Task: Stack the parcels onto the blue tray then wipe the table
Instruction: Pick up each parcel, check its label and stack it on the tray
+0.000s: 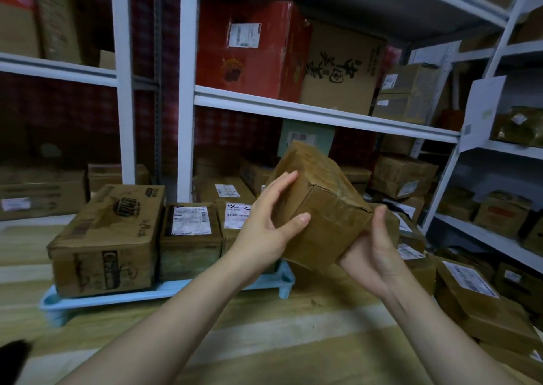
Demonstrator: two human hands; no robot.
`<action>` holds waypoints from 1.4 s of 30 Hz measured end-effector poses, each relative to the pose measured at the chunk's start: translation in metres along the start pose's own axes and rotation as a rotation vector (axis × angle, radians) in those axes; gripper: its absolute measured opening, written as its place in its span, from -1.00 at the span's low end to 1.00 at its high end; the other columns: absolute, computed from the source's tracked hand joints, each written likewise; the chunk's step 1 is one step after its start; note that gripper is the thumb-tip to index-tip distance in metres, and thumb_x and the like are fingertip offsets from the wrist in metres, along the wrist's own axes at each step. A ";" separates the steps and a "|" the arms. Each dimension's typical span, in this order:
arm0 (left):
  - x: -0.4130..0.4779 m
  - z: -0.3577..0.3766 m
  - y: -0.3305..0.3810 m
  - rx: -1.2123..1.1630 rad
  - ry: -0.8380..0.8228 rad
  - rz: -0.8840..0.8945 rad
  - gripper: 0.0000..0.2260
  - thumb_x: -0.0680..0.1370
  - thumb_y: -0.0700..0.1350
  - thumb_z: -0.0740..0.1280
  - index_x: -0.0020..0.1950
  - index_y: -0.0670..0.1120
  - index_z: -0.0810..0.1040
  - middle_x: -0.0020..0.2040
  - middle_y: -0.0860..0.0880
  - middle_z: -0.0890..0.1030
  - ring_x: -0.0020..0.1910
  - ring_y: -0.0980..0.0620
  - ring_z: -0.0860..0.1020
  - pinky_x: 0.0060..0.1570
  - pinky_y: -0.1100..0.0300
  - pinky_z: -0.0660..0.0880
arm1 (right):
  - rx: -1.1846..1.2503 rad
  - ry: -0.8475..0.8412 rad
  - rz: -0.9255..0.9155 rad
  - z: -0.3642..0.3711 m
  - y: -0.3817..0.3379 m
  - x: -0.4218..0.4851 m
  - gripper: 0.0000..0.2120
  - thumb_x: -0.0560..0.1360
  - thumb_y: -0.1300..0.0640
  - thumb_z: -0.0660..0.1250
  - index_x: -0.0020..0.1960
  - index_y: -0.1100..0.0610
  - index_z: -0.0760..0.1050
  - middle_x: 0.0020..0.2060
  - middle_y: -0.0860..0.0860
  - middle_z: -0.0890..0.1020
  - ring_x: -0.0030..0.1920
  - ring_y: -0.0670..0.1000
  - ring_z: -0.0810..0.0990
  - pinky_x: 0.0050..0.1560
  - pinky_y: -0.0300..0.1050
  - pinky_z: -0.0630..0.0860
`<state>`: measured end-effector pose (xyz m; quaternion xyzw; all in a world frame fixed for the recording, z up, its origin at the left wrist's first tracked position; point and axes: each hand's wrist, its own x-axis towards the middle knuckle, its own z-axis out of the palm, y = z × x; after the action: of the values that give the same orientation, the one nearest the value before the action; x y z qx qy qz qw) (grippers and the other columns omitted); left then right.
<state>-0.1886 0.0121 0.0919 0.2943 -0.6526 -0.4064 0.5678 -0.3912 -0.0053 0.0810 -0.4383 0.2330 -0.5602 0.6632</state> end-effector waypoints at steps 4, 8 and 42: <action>-0.001 -0.013 0.001 0.237 0.072 0.080 -0.43 0.49 0.07 0.38 0.43 0.39 0.27 0.48 0.33 0.18 0.48 0.16 0.19 0.43 -0.11 0.29 | -0.037 0.086 0.032 0.014 0.004 0.010 -0.46 0.52 -0.24 0.26 0.39 0.03 0.46 0.27 0.17 0.62 0.29 0.16 0.56 0.18 0.14 0.53; -0.002 -0.030 0.001 0.529 0.205 0.126 -0.45 0.49 -0.16 0.44 0.37 0.30 0.41 0.47 0.21 0.23 0.45 0.15 0.12 0.47 0.09 0.09 | -0.164 0.225 0.004 0.019 0.019 0.028 -0.68 0.66 0.03 0.17 0.39 -0.01 0.48 0.24 0.13 0.64 0.05 0.05 0.65 -0.20 -0.13 0.54; -0.001 -0.163 -0.001 0.626 0.482 -0.315 -0.27 0.50 -0.12 0.44 0.56 0.08 0.11 0.48 -0.05 0.29 0.42 -0.10 0.33 0.39 -0.07 0.35 | -1.385 0.100 -0.020 0.118 0.112 0.096 -0.64 0.62 0.04 0.29 0.39 0.05 0.43 0.35 -0.01 0.56 0.37 -0.04 0.49 0.22 -0.20 0.38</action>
<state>-0.0292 -0.0195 0.0941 0.6353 -0.5401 -0.1901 0.5182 -0.2113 -0.0603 0.0644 -0.7363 0.5631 -0.3082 0.2141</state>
